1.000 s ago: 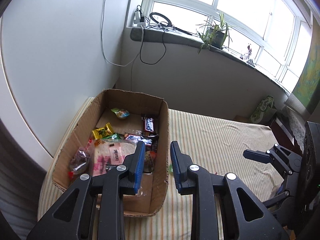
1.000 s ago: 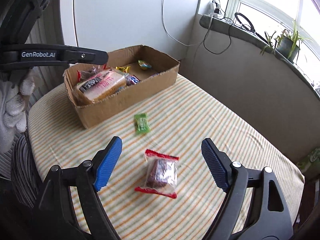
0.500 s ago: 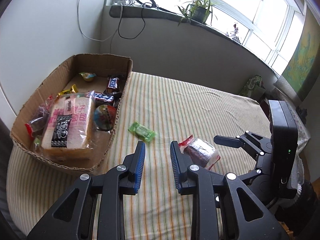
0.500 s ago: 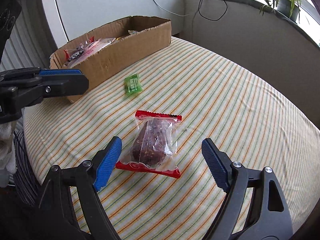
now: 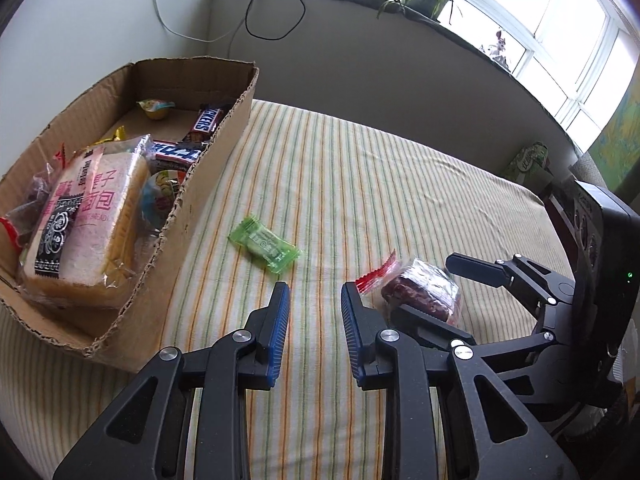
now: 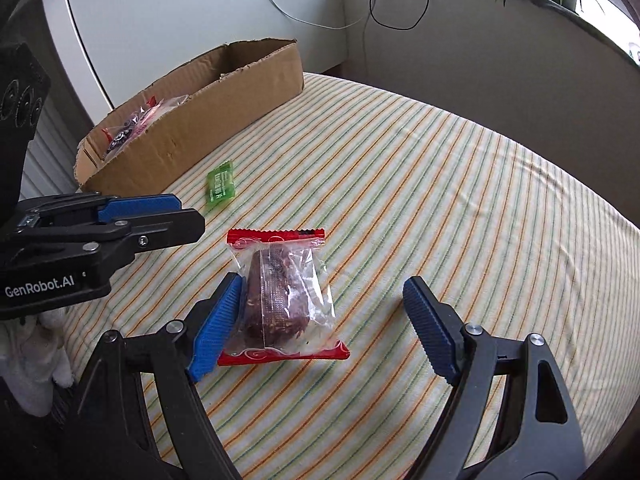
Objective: Organize snacks
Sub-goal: 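Grasp the red-wrapped cake with the right tool while the left tool grasps the green candy, then carry the red-wrapped cake and green candy over the box with both tools, then lower the cake and green candy into the box and open both tools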
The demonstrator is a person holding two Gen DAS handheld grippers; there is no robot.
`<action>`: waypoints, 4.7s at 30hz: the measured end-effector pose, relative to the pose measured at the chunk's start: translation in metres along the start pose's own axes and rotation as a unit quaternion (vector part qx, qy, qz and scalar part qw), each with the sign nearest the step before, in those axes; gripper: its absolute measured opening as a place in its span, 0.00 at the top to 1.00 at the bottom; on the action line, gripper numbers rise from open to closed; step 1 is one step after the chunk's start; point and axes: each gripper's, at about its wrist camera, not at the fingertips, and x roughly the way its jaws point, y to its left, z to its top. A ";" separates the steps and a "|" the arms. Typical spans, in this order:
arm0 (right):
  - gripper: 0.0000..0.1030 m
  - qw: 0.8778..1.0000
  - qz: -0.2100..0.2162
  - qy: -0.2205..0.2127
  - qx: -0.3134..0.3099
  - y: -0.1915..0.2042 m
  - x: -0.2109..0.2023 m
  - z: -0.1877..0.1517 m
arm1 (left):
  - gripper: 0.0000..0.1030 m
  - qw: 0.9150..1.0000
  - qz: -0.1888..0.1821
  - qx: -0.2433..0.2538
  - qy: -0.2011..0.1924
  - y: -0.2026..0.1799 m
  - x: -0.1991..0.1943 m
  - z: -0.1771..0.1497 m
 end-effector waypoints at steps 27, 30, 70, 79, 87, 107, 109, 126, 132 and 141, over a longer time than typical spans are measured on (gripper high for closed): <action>0.29 0.999 -0.024 0.014 -0.030 -0.016 0.012 0.012 | 0.60 0.997 0.064 0.035 0.004 -0.010 0.053 0.038; 0.28 0.999 -0.023 0.014 -0.029 -0.016 0.014 0.013 | 0.63 0.997 0.067 0.042 0.002 -0.010 0.056 0.041; 0.61 0.998 -0.045 -0.044 -0.005 0.006 -0.064 0.023 | 0.81 0.993 0.040 0.086 -0.074 -0.032 -0.018 0.032; 0.61 0.997 -0.040 -0.058 -0.019 0.041 -0.063 0.055 | 0.81 0.991 0.044 0.070 -0.102 0.004 -0.048 0.040; 0.61 0.997 -0.032 -0.068 -0.030 0.072 -0.045 0.097 | 0.81 0.991 0.058 0.045 -0.115 0.051 -0.065 0.049; 0.61 0.998 -0.008 -0.044 -0.051 0.119 0.031 0.152 | 0.81 0.991 0.081 0.021 -0.106 0.122 -0.046 0.091; 0.61 0.998 -0.008 -0.041 -0.052 0.118 0.037 0.154 | 0.81 0.991 0.079 0.018 -0.104 0.125 -0.043 0.093; 0.61 0.998 -0.007 -0.018 -0.052 0.115 0.072 0.167 | 0.81 0.991 0.091 0.012 -0.092 0.138 -0.028 0.108; 0.61 0.998 -0.010 -0.018 -0.056 0.115 0.072 0.167 | 0.80 0.992 0.092 0.014 -0.089 0.136 -0.025 0.109; 0.37 0.997 -0.017 -0.029 -0.063 0.116 0.069 0.167 | 0.70 0.992 0.092 0.006 -0.091 0.139 -0.023 0.113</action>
